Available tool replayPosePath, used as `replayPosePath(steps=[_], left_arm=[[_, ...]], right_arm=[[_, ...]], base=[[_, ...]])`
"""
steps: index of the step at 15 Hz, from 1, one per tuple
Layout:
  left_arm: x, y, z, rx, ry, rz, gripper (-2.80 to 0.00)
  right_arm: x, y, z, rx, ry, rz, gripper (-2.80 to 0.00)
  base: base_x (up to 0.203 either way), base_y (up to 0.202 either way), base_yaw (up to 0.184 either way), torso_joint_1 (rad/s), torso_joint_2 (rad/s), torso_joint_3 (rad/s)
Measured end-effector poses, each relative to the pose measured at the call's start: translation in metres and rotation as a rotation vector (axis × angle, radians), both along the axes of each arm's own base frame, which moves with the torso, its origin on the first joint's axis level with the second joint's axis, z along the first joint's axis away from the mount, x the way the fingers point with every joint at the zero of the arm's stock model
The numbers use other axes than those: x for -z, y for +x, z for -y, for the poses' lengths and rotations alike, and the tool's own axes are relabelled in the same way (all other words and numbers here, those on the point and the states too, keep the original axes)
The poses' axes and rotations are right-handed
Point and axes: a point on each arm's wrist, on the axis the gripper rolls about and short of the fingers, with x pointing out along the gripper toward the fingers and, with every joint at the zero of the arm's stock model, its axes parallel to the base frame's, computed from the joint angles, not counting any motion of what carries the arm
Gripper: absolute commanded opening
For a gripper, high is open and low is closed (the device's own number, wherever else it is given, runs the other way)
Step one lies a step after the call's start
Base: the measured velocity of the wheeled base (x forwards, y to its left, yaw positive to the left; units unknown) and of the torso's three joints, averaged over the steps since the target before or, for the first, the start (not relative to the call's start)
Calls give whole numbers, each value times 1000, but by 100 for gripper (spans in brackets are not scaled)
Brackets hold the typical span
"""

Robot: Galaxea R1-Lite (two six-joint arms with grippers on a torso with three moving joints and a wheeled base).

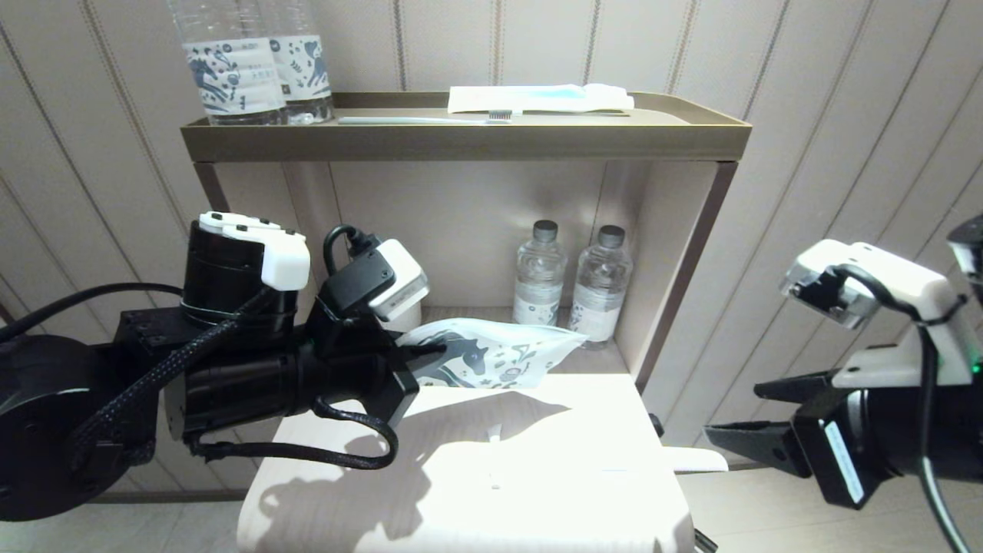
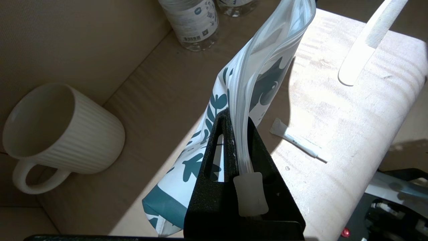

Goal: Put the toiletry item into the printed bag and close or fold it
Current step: Pick up the comb

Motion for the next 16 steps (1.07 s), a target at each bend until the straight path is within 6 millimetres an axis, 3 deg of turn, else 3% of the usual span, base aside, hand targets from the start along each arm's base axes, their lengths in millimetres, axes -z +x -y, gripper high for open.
replayPosePath(steps=[3, 7, 14, 16], left_arm=[[0, 0, -5, 8, -16, 2, -280], [3, 1, -6, 5, -57, 37, -280], [10, 9, -5, 10, -61, 6, -280], [14, 12, -3, 14, -63, 1, -280]], right_arm=[[17, -10, 16, 56, -182, -6, 0], [50, -40, 41, -19, -503, 60, 0], [109, -83, 63, -139, -773, 82, 0], [125, -88, 63, -173, -793, 105, 0]], base=[[0, 0, 0, 0, 0, 0], [0, 0, 0, 0, 0, 0], [0, 0, 0, 0, 0, 0], [0, 0, 0, 0, 0, 0]])
